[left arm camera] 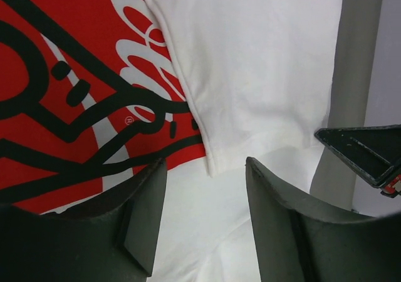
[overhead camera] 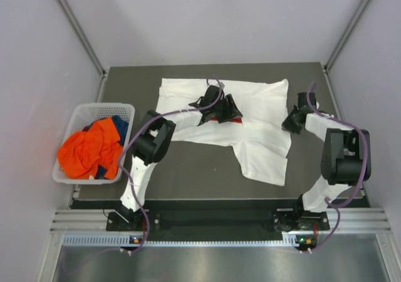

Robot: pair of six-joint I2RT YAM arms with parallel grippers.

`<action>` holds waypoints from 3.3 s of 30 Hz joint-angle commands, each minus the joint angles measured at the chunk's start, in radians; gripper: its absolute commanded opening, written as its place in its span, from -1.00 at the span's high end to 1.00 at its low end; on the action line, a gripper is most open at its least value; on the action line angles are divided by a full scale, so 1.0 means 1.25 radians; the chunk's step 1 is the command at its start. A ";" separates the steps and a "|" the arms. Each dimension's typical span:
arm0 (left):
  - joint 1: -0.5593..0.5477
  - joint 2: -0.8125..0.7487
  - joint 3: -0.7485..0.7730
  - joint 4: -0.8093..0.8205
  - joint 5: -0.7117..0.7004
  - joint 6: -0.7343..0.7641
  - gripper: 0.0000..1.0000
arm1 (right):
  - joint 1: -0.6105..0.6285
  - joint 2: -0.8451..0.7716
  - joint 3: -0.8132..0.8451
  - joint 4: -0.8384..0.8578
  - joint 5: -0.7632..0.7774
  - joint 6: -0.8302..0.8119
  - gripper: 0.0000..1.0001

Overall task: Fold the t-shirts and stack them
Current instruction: Fold the tshirt

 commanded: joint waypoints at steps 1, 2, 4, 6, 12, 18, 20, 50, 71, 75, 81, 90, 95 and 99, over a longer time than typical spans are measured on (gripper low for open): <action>-0.015 0.011 0.012 0.068 0.012 -0.030 -0.17 | -0.007 -0.065 -0.009 0.018 -0.023 -0.001 1.00; -0.019 0.015 0.013 0.070 0.014 -0.033 -0.16 | -0.007 -0.069 -0.011 0.015 -0.023 -0.001 1.00; -0.024 0.019 0.013 0.070 0.015 -0.041 -0.15 | -0.009 -0.074 -0.016 0.017 -0.025 0.000 1.00; -0.029 0.021 0.013 0.068 0.010 -0.041 -0.14 | -0.009 -0.075 -0.022 0.021 -0.035 0.000 1.00; -0.040 0.035 0.033 0.064 0.004 -0.053 -0.08 | -0.007 -0.080 -0.036 0.031 -0.051 0.001 1.00; -0.052 0.062 0.061 0.048 -0.006 -0.064 -0.04 | -0.009 -0.087 -0.043 0.035 -0.058 0.001 1.00; -0.053 0.066 0.063 0.044 -0.013 -0.068 0.00 | -0.009 -0.088 -0.043 0.035 -0.061 -0.001 1.00; -0.055 0.007 0.121 -0.181 -0.069 0.013 1.00 | -0.030 -0.189 -0.097 -0.041 -0.079 0.021 1.00; -0.055 -0.053 0.093 -0.277 -0.052 0.045 0.29 | -0.042 -0.172 -0.064 -0.065 -0.045 -0.050 0.40; -0.046 -0.092 0.095 -0.327 -0.074 0.089 0.07 | -0.057 -0.133 0.045 -0.103 -0.040 -0.131 0.13; 0.059 -0.127 0.154 -0.368 -0.109 0.201 0.03 | -0.055 0.020 0.278 -0.072 -0.019 -0.277 0.01; 0.305 0.005 0.360 -0.418 -0.166 0.354 0.03 | -0.055 0.222 0.485 0.012 -0.024 -0.423 0.01; 0.367 0.142 0.546 -0.438 -0.152 0.386 0.02 | -0.055 0.347 0.595 0.007 -0.085 -0.451 0.01; 0.383 0.174 0.556 -0.382 -0.186 0.413 -0.05 | -0.054 0.420 0.662 0.012 -0.109 -0.464 0.01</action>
